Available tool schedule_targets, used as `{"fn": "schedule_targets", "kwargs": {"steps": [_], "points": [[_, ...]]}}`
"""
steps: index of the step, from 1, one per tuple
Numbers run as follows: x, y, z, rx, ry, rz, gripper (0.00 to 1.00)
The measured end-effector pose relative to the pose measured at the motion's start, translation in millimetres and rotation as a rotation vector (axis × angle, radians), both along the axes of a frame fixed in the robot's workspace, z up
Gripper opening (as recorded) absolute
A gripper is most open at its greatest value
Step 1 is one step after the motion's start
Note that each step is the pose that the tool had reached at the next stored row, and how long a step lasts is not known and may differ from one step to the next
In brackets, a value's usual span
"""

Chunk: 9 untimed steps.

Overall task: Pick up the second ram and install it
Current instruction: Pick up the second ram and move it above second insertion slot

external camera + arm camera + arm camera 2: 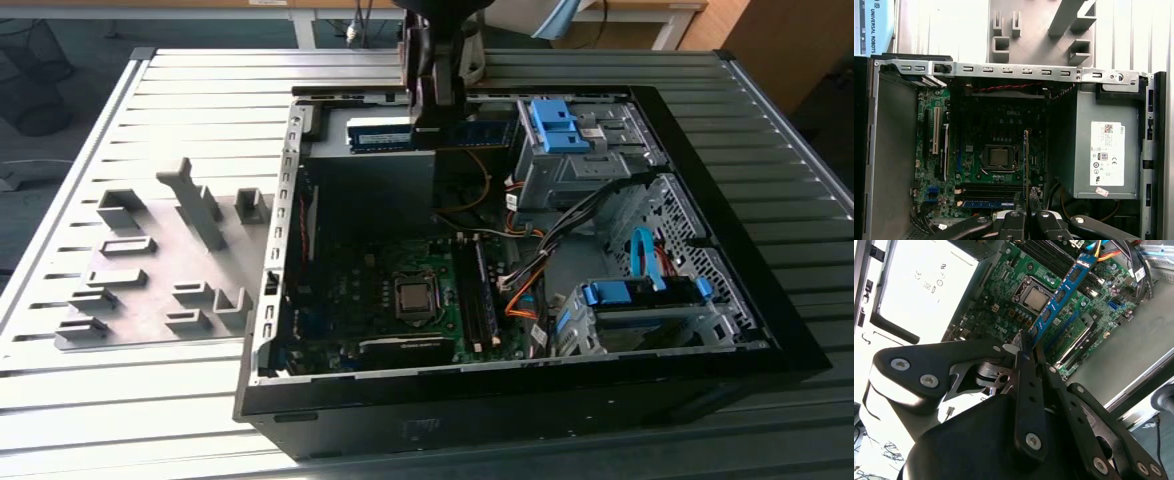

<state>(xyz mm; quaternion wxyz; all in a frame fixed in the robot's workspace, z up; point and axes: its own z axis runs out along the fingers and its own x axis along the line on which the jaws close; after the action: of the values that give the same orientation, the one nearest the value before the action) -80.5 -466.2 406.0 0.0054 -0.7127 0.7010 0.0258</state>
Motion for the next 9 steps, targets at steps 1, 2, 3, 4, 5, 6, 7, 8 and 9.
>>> {"fn": "schedule_targets", "kwargs": {"steps": [1, 2, 3, 4, 5, 6, 7, 8, 9], "points": [[-1.6, 0.0, 0.0, 0.0000, 0.0000, 0.000, 0.14], [-1.7, 0.0, 0.0, 0.0000, 0.0000, 0.000, 0.14], [-1.9, 0.0, 0.0, 0.0000, 0.0000, 0.000, 0.14], [-2.0, 0.0, 0.0, 0.0000, 0.0000, 0.000, 0.14], [-2.2, 0.0, 0.0, 0.0001, 0.0000, 0.000, 0.14], [-3.2, 0.0, 0.0, 0.0000, 0.0000, 0.000, 0.14], [-3.6, 0.0, 0.0, 0.0001, 0.0000, 0.000, 0.14], [-3.7, 0.0, 0.0, 0.0000, 0.0000, 0.000, 0.14], [-3.9, 0.0, 0.0, 0.0000, 0.0000, 0.000, 0.14]]}}
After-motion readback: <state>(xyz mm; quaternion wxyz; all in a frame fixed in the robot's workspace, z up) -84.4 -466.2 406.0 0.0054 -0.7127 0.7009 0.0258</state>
